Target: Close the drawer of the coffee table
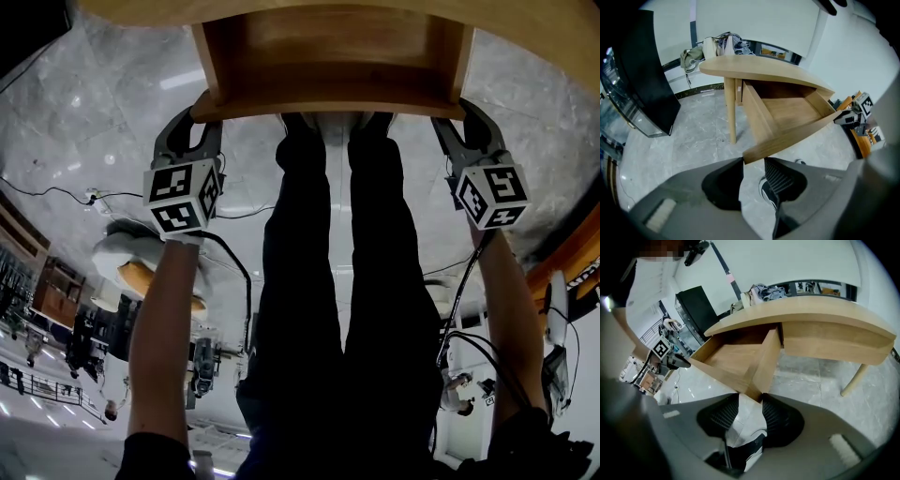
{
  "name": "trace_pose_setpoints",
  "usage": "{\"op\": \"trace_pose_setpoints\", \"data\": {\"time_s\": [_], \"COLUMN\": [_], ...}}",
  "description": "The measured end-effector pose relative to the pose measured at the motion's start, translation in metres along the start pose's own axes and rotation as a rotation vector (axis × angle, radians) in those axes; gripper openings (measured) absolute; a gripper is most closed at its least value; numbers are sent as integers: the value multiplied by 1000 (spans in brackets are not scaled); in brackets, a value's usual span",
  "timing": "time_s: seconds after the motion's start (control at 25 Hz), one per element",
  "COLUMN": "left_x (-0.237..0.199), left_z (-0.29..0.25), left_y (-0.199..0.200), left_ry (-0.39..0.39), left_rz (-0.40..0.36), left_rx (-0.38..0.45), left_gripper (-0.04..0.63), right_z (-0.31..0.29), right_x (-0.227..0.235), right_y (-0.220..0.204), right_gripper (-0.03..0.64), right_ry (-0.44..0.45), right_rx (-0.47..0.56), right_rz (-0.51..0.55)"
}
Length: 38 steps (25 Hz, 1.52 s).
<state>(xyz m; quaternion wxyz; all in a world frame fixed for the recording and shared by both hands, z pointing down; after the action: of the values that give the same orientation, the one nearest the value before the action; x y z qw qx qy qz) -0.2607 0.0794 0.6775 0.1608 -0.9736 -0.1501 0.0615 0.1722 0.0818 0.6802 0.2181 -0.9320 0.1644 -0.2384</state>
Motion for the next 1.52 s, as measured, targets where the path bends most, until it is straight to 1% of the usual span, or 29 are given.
{"op": "trace_pose_setpoints", "data": {"time_s": [0.16, 0.4, 0.76, 1.28, 1.4, 1.52], "left_x": [-2, -11, -19, -25, -24, -28], "left_z": [-3, -11, -24, -27, -29, -35], "left_y": [7, 26, 54, 86, 83, 91], "left_ry": [11, 25, 21, 31, 38, 43], "left_rz": [-5, -3, 6, 23, 29, 39], "left_rx": [12, 33, 68, 92, 104, 113], "left_gripper": [150, 150, 150, 150, 150, 150], "right_z": [-4, -11, -25, -28, -29, -37], "right_x": [1, 7, 23, 36, 37, 42], "right_y": [3, 20, 46, 71, 66, 72], "right_gripper": [161, 160, 156, 158, 158, 158], "right_ry": [-20, -54, -91, -83, -77, -73], "right_rx": [20, 62, 110, 174, 195, 220], "right_rz": [-22, -50, -138, -198, -244, -308]}}
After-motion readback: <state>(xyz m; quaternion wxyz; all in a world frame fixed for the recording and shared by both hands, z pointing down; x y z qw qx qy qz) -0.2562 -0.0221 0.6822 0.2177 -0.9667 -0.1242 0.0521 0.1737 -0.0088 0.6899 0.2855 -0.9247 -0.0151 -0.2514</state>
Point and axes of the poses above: the fingertips, and each gripper's own axes: z backward along the fingers, x to its right, y out of its top, the point moved 9 cm from there along z, backward along the fingers, and after that the axes turned 3 degrees about y, right-handed, at the moved point
